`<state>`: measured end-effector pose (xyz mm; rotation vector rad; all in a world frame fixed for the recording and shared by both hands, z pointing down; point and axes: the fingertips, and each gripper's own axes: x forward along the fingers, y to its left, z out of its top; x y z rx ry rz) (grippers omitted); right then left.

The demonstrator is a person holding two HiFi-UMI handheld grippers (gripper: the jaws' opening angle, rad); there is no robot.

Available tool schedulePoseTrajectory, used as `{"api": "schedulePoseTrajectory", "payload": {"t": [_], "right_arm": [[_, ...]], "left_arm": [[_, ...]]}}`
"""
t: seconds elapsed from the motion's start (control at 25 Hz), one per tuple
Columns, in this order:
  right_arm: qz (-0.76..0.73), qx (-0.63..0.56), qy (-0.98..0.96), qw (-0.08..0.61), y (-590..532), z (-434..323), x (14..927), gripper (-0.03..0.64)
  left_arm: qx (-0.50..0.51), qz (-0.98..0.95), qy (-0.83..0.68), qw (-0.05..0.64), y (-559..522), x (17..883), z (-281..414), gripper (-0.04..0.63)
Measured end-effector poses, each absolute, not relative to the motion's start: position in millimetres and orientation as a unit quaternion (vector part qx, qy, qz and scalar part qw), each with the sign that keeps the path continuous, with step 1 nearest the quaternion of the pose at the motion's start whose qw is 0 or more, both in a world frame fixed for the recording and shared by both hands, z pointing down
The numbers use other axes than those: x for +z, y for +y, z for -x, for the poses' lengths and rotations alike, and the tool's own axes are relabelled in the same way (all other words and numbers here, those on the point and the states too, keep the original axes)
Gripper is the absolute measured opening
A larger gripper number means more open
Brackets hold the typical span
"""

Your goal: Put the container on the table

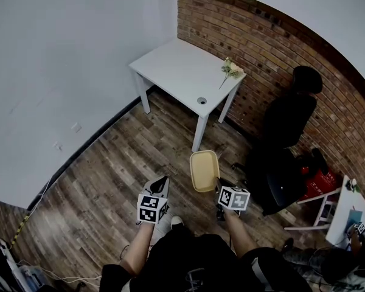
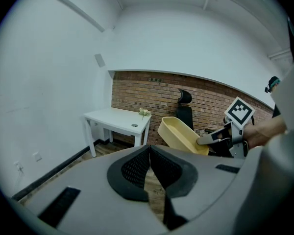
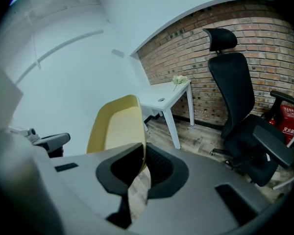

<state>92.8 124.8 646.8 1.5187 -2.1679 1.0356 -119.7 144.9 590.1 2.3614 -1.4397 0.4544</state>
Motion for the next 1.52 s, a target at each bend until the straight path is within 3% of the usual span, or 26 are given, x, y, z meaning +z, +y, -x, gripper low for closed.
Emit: {"api": "schedulePoseTrajectory", "payload": {"t": [0.68, 1.52], "right_arm": [[-0.533, 0.379, -0.742, 0.147, 81.2, -56.9, 656.2, 0.037], [-0.556, 0.388, -0.722, 0.138, 28.8, -94.4, 668.6, 0.037]], "left_arm": [[0.158, -0.830, -0.505, 0.178, 94.3, 593.8, 165.8, 0.015], [0.168, -0.844, -0.474, 0.187, 31.6, 612.5, 128.1, 0.015]]}}
